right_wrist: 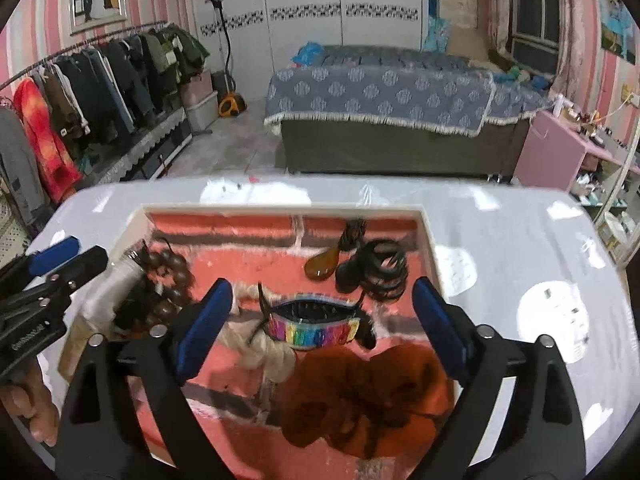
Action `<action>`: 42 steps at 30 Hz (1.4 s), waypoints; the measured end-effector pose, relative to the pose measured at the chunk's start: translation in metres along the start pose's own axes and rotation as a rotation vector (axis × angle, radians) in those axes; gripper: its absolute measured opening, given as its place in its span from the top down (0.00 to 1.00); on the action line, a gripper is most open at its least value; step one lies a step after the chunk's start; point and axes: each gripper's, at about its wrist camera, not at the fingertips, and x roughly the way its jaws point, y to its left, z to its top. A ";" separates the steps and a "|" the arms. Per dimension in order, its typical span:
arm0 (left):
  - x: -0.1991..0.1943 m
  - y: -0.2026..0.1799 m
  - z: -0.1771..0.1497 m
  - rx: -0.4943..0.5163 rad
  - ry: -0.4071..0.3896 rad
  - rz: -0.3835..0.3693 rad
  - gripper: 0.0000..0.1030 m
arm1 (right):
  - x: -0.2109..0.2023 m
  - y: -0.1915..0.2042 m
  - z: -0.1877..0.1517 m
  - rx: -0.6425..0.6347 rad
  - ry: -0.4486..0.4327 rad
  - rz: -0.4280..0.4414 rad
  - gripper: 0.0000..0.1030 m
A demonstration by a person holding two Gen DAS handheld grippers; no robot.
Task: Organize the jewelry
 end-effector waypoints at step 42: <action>-0.187 0.050 -0.178 -0.036 -0.246 0.153 0.04 | -0.202 0.038 -0.199 -0.013 -0.428 -0.123 0.04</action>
